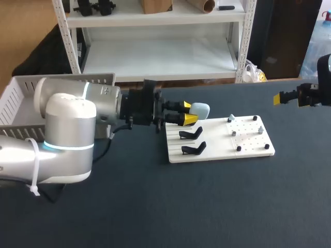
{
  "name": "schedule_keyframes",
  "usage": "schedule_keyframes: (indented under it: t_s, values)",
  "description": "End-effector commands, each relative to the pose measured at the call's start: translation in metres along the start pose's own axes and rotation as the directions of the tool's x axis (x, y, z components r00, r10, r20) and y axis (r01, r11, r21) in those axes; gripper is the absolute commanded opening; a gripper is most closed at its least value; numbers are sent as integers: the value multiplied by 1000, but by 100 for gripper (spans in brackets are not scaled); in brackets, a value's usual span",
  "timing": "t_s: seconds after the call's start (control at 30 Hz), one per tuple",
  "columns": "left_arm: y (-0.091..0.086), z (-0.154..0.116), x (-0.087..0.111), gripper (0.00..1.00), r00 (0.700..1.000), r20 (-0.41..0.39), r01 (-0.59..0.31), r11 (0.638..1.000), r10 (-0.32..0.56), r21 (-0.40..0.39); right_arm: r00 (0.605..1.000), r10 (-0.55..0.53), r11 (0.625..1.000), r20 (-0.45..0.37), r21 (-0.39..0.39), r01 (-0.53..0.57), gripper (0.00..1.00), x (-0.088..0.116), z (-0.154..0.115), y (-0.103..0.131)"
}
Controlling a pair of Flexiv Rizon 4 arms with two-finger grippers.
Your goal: Pick up each earbud case from the left stands, insert the matching earbuds, close the lid, and place the case in the box.
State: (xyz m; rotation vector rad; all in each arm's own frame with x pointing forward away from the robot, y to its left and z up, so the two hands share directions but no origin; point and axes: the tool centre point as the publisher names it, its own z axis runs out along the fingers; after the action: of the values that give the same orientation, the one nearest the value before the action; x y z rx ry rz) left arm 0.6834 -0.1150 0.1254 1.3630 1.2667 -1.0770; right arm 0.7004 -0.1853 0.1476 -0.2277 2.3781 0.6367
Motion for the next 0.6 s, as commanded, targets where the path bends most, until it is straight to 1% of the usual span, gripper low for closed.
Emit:
schedule_keyframes:
  t_s: [0.03, 0.17, 0.43, 0.6]
  values:
    - [-2, 5, 4, 0, 999, 33, -2, 1000, 3, -14, 1000, -10, 1000, -10, -7, 10, 100, 5, -4, 2]
    - [-3, 6, 5, 0, 999, 43, -7, 1000, 8, -28, 998, -62, 998, -17, -5, 62, 100, 12, -11, 16]
    - [-5, 6, 3, 0, 996, 94, -9, 999, 13, -51, 988, -145, 989, -45, -51, 142, 100, 30, -19, 61]
    - [-9, 7, 4, 0, 993, 116, 4, 999, 1, -46, 980, -189, 980, -65, -77, 184, 100, 38, -18, 87]
